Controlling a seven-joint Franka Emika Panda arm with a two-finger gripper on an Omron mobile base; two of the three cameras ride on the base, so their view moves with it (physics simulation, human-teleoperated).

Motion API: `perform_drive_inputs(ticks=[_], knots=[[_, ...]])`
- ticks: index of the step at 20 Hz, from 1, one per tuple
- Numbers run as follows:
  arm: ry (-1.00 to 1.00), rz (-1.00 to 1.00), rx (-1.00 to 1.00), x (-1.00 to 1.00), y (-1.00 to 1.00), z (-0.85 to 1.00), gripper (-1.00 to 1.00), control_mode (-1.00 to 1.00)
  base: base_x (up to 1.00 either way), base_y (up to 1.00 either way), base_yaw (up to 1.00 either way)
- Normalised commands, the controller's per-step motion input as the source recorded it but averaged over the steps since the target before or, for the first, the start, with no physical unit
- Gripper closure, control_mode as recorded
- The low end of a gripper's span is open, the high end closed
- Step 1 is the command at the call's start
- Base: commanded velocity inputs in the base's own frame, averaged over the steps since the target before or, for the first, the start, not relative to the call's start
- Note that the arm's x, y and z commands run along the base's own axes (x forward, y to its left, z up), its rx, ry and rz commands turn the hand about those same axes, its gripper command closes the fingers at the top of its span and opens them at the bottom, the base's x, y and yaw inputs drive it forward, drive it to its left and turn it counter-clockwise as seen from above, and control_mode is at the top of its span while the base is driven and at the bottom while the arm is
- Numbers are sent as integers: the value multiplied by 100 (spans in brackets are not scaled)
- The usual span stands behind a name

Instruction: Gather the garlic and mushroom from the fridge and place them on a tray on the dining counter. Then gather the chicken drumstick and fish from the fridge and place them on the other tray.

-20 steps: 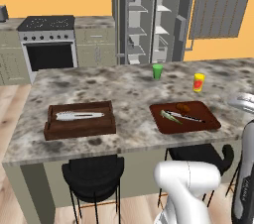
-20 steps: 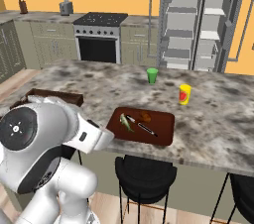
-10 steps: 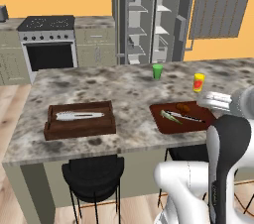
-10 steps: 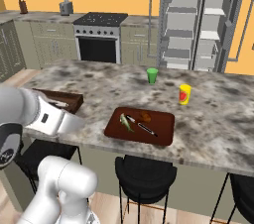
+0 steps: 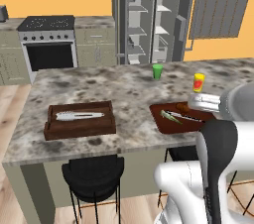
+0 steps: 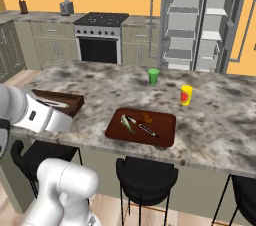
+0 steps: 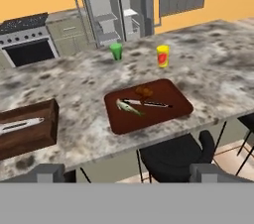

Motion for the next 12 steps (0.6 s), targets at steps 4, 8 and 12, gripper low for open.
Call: perform_drive_inputs(ticks=[4, 8, 12], knots=[[-3, 0, -1, -24, 0, -9, -100, -100, 0, 0, 0], [-1, 0, -1, -11, 0, -3, -100, 100, -45, 15, 0], [0, 0, 0, 0, 0, 0, -100, 100, -87, 6, 0]])
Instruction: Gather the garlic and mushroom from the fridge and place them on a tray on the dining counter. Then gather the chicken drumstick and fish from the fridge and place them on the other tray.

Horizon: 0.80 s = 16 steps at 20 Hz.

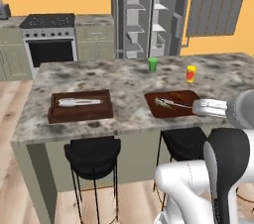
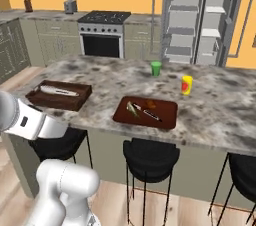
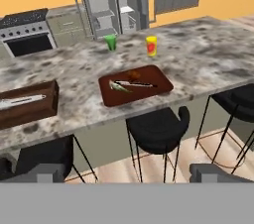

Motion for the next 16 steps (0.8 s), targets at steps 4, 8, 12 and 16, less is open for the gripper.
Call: perform_drive_inputs(ticks=[4, 8, 12, 16], knots=[[0, 0, 0, 0, 0, 0, -100, 100, -83, -34, 1], [0, 0, 0, 0, 0, 0, -100, 100, -39, -88, 10], [0, 0, 0, 0, 0, 0, -100, 100, -10, -100, 18], [0, 0, 0, 0, 0, 0, -100, 100, -3, -100, 21]])
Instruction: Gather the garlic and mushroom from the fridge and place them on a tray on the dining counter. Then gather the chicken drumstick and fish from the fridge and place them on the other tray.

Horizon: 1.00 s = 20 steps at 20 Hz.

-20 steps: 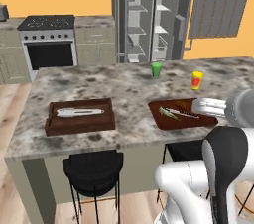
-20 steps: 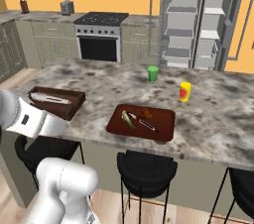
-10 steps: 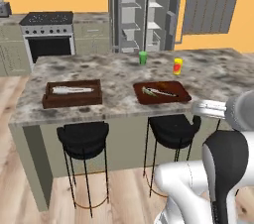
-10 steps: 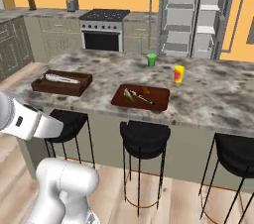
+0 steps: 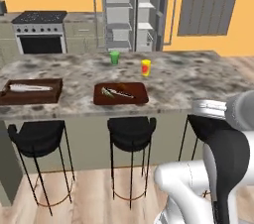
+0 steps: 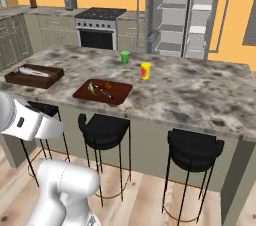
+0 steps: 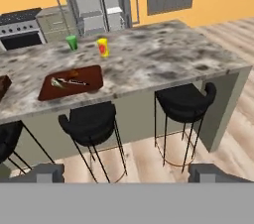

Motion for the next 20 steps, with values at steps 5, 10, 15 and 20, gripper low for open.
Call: perform_drive_inputs(ticks=[5, 10, 15, 20], knots=[[0, 0, 0, 0, 0, 0, -100, 100, -4, -100, 21], [0, 0, 0, 0, 0, 0, -100, 100, -1, -100, 22], [0, 0, 0, 0, 0, 0, -100, 100, 0, -100, 23], [0, 0, 0, 0, 0, 0, -100, 100, 0, -100, 24]])
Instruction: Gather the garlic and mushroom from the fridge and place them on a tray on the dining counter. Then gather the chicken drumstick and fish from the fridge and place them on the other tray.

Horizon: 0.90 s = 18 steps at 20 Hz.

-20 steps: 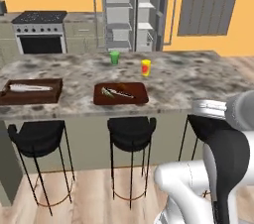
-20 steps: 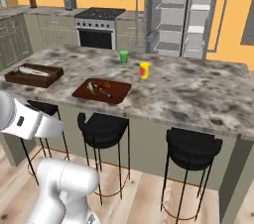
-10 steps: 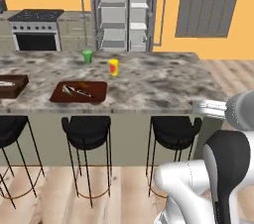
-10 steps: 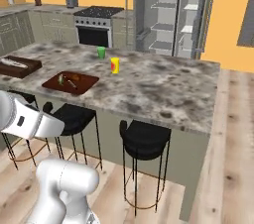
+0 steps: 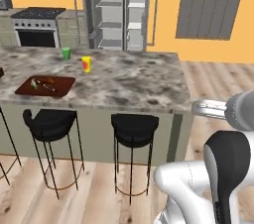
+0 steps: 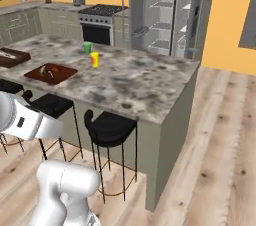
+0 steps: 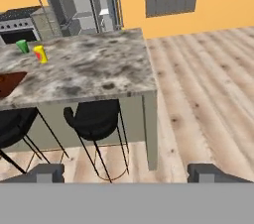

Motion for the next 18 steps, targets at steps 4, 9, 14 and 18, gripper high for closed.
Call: perform_drive_inputs(ticks=[4, 9, 14, 18], knots=[[0, 0, 0, 0, 0, 0, -100, 100, 2, -100, 25], [0, 0, 0, 0, 0, 0, -100, 100, 14, -100, 25], [0, 0, 0, 0, 0, 0, -100, 100, 28, -100, 25], [0, 0, 0, 0, 0, 0, -100, 100, 39, -99, 26]])
